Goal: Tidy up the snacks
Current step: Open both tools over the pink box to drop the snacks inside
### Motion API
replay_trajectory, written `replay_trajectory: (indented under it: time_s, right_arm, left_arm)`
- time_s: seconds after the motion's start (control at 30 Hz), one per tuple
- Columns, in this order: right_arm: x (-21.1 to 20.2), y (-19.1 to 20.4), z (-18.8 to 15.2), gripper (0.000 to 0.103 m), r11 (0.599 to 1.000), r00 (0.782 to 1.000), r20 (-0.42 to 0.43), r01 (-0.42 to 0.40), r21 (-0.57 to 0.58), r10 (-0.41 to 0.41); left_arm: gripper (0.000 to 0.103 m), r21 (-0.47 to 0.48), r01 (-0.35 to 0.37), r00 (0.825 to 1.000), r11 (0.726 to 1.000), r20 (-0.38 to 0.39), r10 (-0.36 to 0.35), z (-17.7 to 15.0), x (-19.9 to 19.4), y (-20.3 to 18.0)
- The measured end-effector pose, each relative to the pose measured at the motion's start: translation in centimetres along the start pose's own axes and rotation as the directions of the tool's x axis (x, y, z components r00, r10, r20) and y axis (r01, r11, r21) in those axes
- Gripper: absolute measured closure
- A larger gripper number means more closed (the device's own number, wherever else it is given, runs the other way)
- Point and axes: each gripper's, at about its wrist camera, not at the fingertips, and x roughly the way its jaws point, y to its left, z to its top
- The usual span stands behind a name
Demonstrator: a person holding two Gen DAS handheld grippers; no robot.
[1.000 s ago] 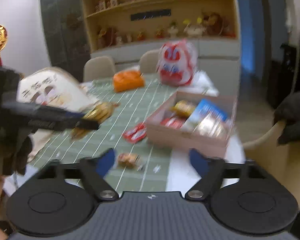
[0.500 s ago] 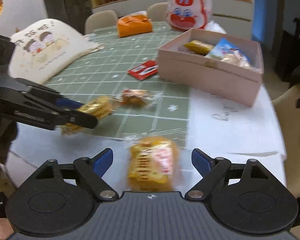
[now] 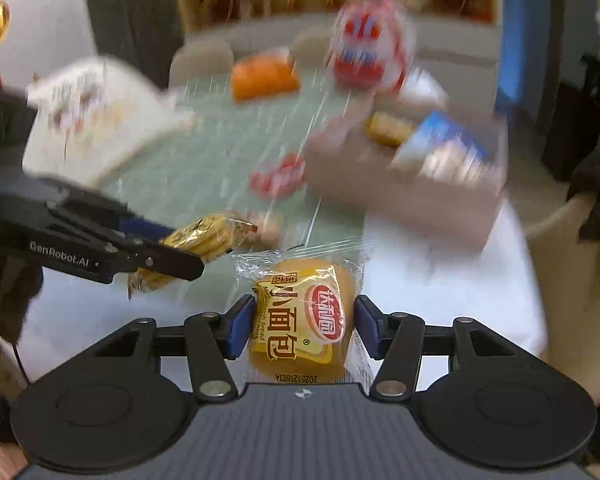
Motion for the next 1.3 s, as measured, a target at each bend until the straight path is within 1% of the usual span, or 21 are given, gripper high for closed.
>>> replay_trajectory:
  time_s: [0.07, 0.1, 0.17, 0.27, 0.33, 0.37, 0.4, 0.43, 0.47, 0.5, 0.57, 0.63, 0.77, 0.83, 0.9, 0.97, 1.03, 1.1, 1.17, 1.27, 1.3]
  right_arm:
    - [-2.1, -1.0, 2.6, 0.049, 0.999, 0.994, 0.105, 0.034, 0.025, -0.036]
    - [-3.0, -1.6, 4.1, 0.049, 0.998, 0.985, 0.16, 0.053, 0.035, -0.058]
    - [-3.9, -2.8, 7.0, 0.049, 0.995, 0.967, 0.234, 0.087, 0.052, -0.097]
    - [-3.5, -4.6, 11.7, 0.049, 0.985, 0.943, 0.283, 0.157, 0.077, -0.172]
    - [-2.5, -5.5, 14.4, 0.048, 0.975, 0.93, 0.296, 0.2, 0.094, -0.219]
    - [-1.5, -6.2, 15.9, 0.048, 0.972, 0.93, 0.286, 0.21, 0.102, -0.231]
    - [-0.5, -7.1, 17.1, 0.04, 0.973, 0.937, 0.268, 0.202, 0.108, -0.224]
    - [0.8, -8.1, 18.2, 0.03, 0.975, 0.948, 0.24, 0.183, 0.128, -0.21]
    - [2.0, -9.2, 18.9, 0.028, 0.971, 0.955, 0.215, 0.171, 0.17, -0.206]
    - [3.0, -10.1, 19.2, 0.028, 0.964, 0.961, 0.192, 0.156, 0.214, -0.199]
    - [4.3, -11.6, 18.8, 0.028, 0.954, 0.974, 0.151, 0.121, 0.275, -0.167]
    - [4.7, -12.2, 17.3, 0.028, 0.953, 0.977, 0.147, 0.105, 0.285, -0.152]
    - [5.4, -11.9, 14.5, 0.028, 0.952, 0.973, 0.11, 0.169, 0.257, -0.202]
    - [5.6, -11.5, 13.5, 0.028, 0.952, 0.973, 0.088, 0.187, 0.241, -0.214]
    - [5.5, -10.8, 12.2, 0.028, 0.955, 0.97, 0.076, 0.211, 0.207, -0.23]
    - [5.3, -10.3, 11.0, 0.028, 0.956, 0.967, 0.081, 0.221, 0.193, -0.24]
    - [4.7, -10.3, 9.7, 0.028, 0.951, 0.966, 0.082, 0.224, 0.215, -0.246]
    - [4.3, -10.2, 8.3, 0.028, 0.951, 0.975, 0.072, 0.186, 0.247, -0.21]
    - [4.4, -9.4, 6.9, 0.028, 0.956, 0.984, 0.051, 0.15, 0.254, -0.168]
    - [5.9, -6.9, 4.9, 0.028, 0.974, 0.994, 0.008, 0.102, 0.201, -0.106]
    - [6.5, -5.9, 4.2, 0.028, 0.98, 0.996, -0.007, 0.088, 0.18, -0.088]
  left_arm:
    - [0.063, 0.005, 0.004, 0.996, 1.0, 0.084, -0.004, 2.5, -0.3, -0.1]
    - [0.063, 0.007, 0.006, 0.994, 1.0, 0.109, -0.007, 3.9, 0.0, 0.0]
    - [0.063, -0.005, 0.01, 0.991, 1.0, 0.131, -0.01, 6.7, 1.2, 0.3]
    - [0.063, -0.074, 0.049, 0.988, 0.996, 0.152, -0.038, 10.5, 3.9, 1.3]
    - [0.061, -0.149, 0.105, 0.983, 0.983, 0.163, -0.081, 12.7, 6.5, 2.5]
    - [0.058, -0.178, 0.126, 0.984, 0.976, 0.147, -0.1, 13.3, 8.3, 3.0]
    - [0.059, -0.202, 0.118, 0.991, 0.972, 0.091, -0.102, 13.9, 10.6, 3.7]
    - [0.061, -0.222, 0.087, 0.996, 0.971, 0.03, -0.082, 14.1, 12.9, 4.3]
    - [0.061, -0.23, 0.052, 0.998, 0.972, -0.008, -0.055, 14.0, 14.5, 4.8]
    - [0.061, -0.231, 0.034, 0.999, 0.972, -0.025, -0.041, 13.7, 15.5, 5.3]
    - [0.061, -0.242, 0.077, 0.996, 0.967, -0.018, -0.083, 13.3, 16.0, 6.0]
    - [0.061, -0.246, 0.107, 0.994, 0.963, -0.002, -0.111, 13.2, 15.6, 6.6]
    - [0.061, -0.256, 0.104, 0.995, 0.961, 0.021, -0.102, 13.0, 14.7, 8.2]
    - [0.061, -0.276, 0.062, 0.998, 0.959, 0.028, -0.057, 12.4, 14.0, 9.5]
    - [0.061, -0.29, -0.029, 0.999, 0.957, 0.015, 0.035, 12.0, 14.1, 10.9]
    - [0.061, -0.318, -0.107, 0.994, 0.942, 0.001, 0.114, 11.2, 14.5, 12.5]
    - [0.061, -0.353, -0.118, 0.993, 0.928, -0.023, 0.117, 10.7, 15.5, 14.0]
    - [0.061, -0.364, -0.116, 0.993, 0.924, -0.048, 0.105, 10.2, 16.5, 14.9]
    - [0.067, -0.348, -0.117, 0.992, 0.93, -0.078, 0.096, 9.7, 17.4, 15.1]
    - [0.076, -0.286, -0.125, 0.989, 0.95, -0.113, 0.096, 8.9, 17.5, 14.7]
    - [0.077, -0.257, -0.127, 0.988, 0.958, -0.12, 0.099, 8.5, 17.2, 14.3]
